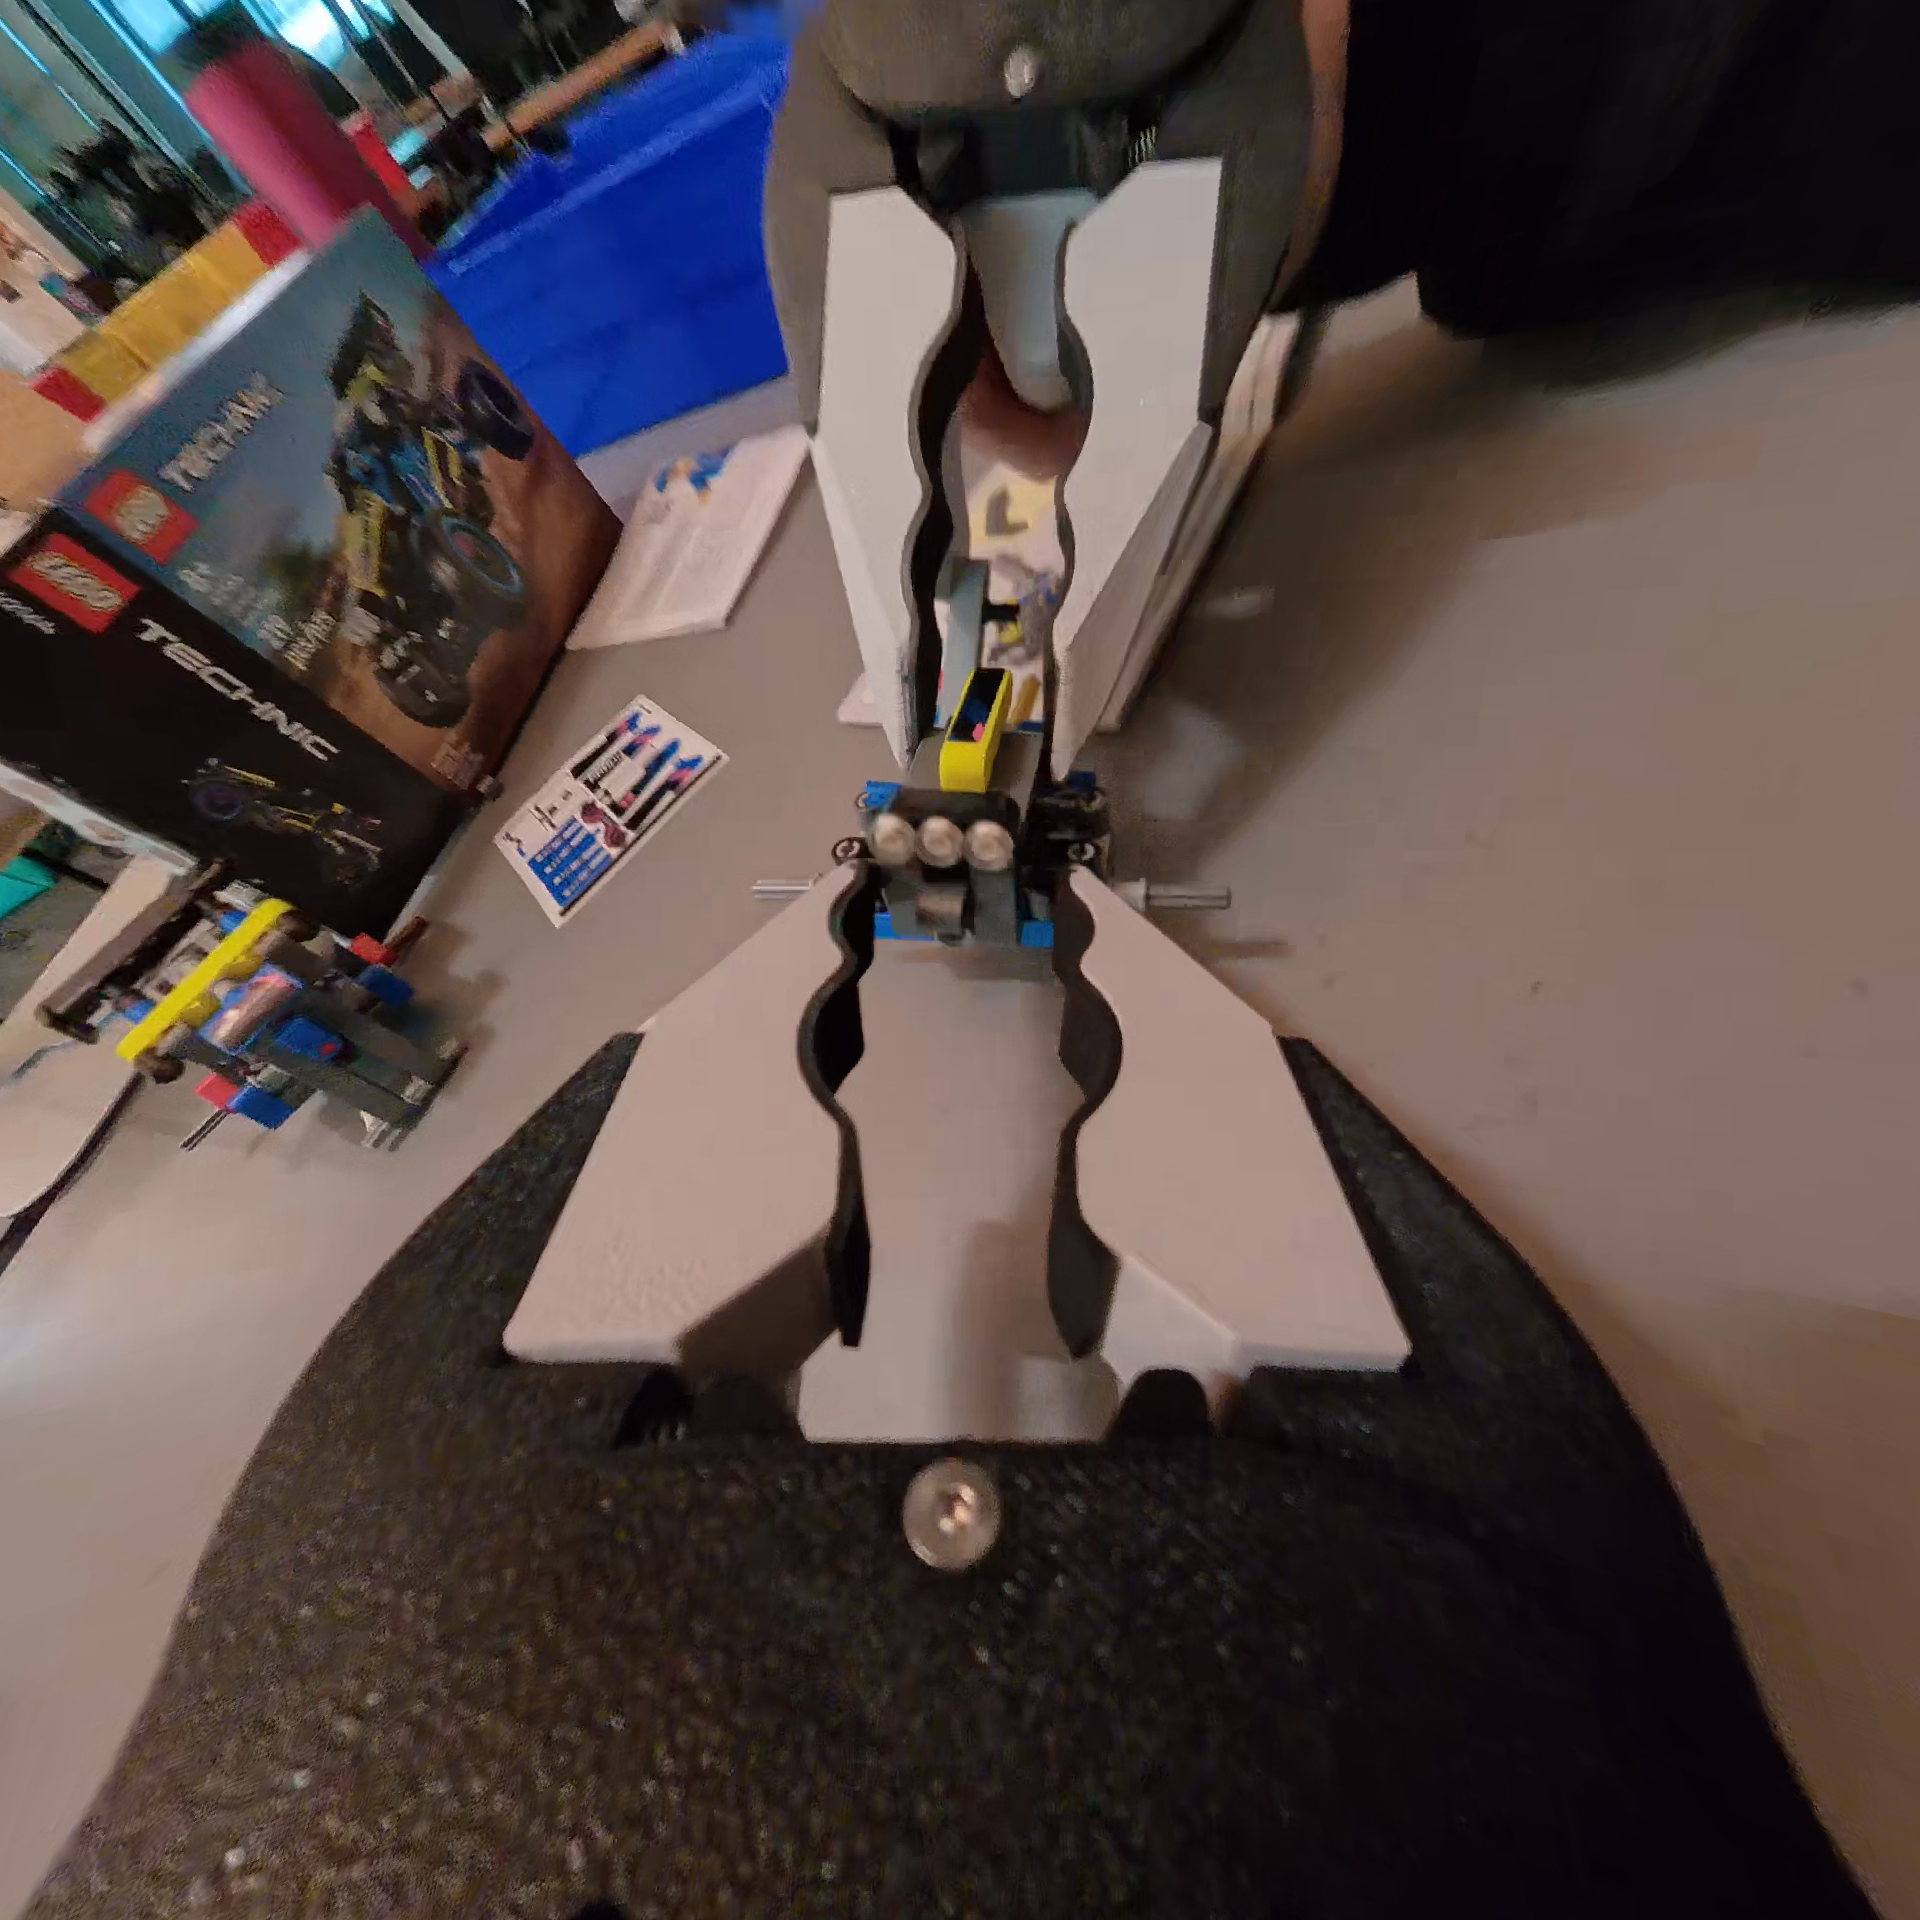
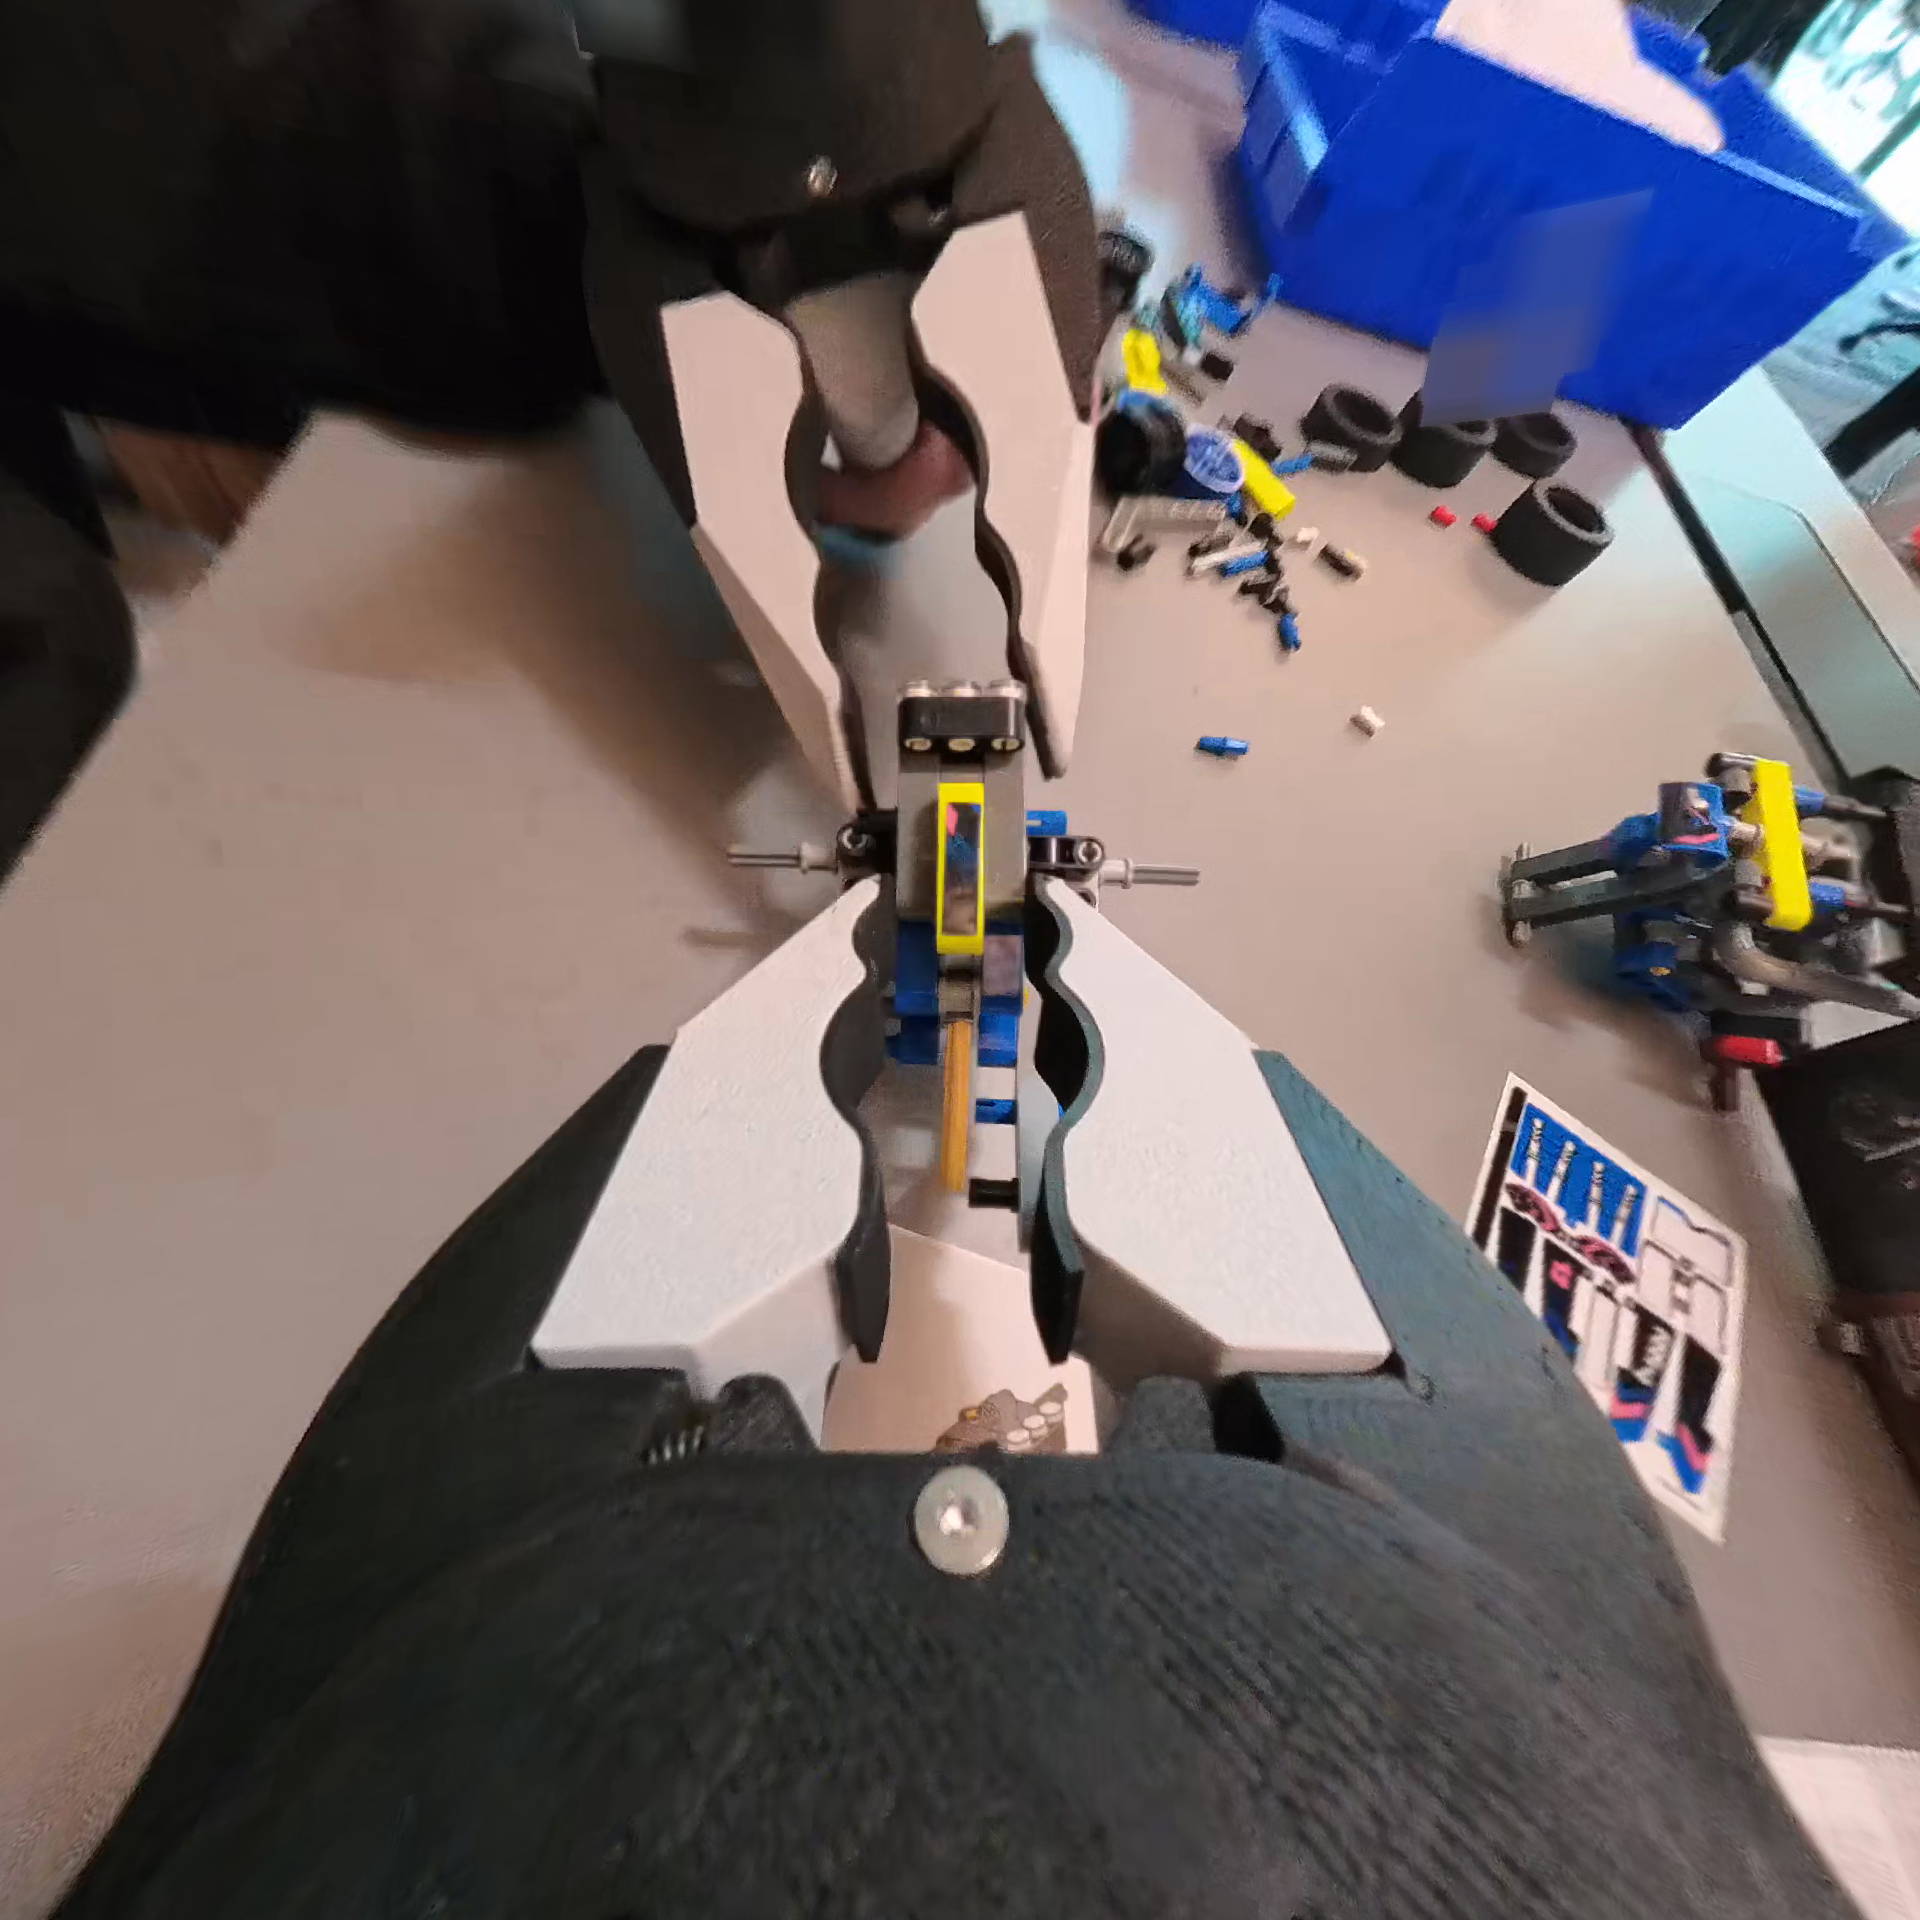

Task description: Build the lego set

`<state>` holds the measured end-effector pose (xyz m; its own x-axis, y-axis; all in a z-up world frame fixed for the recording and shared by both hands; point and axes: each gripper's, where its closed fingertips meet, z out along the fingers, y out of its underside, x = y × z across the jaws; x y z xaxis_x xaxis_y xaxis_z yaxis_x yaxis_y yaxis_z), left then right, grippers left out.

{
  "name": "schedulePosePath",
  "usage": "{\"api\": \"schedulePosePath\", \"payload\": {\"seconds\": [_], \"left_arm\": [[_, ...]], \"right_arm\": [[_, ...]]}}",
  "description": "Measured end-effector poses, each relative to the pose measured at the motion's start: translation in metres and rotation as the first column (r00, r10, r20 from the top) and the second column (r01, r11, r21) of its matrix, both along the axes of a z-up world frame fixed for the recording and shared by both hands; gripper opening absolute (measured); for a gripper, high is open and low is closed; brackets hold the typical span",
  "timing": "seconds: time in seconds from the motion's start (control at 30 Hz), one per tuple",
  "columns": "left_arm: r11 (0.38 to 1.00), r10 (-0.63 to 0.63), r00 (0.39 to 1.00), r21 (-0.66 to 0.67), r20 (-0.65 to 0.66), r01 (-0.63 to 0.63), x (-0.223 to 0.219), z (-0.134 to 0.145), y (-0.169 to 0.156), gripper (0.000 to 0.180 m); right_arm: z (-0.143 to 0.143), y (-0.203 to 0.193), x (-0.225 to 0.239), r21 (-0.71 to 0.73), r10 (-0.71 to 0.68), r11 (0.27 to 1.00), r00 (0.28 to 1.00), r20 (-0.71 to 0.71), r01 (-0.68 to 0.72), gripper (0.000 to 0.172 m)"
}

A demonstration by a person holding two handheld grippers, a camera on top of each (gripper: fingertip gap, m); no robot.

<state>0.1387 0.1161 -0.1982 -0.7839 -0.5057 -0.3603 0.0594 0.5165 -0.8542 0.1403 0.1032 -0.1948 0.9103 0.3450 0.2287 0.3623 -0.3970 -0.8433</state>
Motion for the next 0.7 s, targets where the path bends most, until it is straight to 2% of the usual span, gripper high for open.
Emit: {"api": "schedulePosePath", "payload": {"seconds": [0.03,0.13,0.23,0.37,0.5,0.57,0.7], "left_arm": [[0.999,0.007,1.0,-0.044,0.001,-0.007,0.0,0.008,0.001,0.036],[0.981,0.003,1.0,-0.195,-0.004,-0.004,-0.003,0.037,-0.001,0.04],[0.952,-0.029,0.999,-0.304,-0.022,0.021,-0.011,0.062,-0.008,0.039],[0.963,-0.057,0.998,-0.264,0.006,0.056,-0.022,0.073,-0.018,0.039],[0.97,-0.066,0.997,-0.233,0.05,0.076,-0.03,0.083,-0.025,0.029],[0.971,-0.075,0.995,-0.224,0.069,0.089,-0.033,0.088,-0.028,0.023],[0.983,-0.06,0.994,-0.166,0.092,0.075,-0.036,0.089,-0.029,0.023]], "right_arm": [[0.007,-0.001,0.001,0.04,-0.004,0.999,0.999,-0.053,0.006,0.022],[0.027,-0.004,-0.003,0.161,0.045,0.987,0.977,-0.209,-0.011,0.022],[0.043,-0.007,-0.015,0.271,0.139,0.961,0.951,-0.276,-0.062,0.022],[0.064,-0.01,-0.025,0.402,0.238,0.911,0.918,-0.318,-0.097,0.022],[0.076,-0.017,-0.031,0.495,0.305,0.858,0.908,-0.286,-0.133,0.022],[0.081,-0.02,-0.033,0.526,0.325,0.838,0.908,-0.265,-0.146,0.022],[0.081,-0.021,-0.036,0.539,0.335,0.827,0.909,-0.249,-0.157,0.022]]}}
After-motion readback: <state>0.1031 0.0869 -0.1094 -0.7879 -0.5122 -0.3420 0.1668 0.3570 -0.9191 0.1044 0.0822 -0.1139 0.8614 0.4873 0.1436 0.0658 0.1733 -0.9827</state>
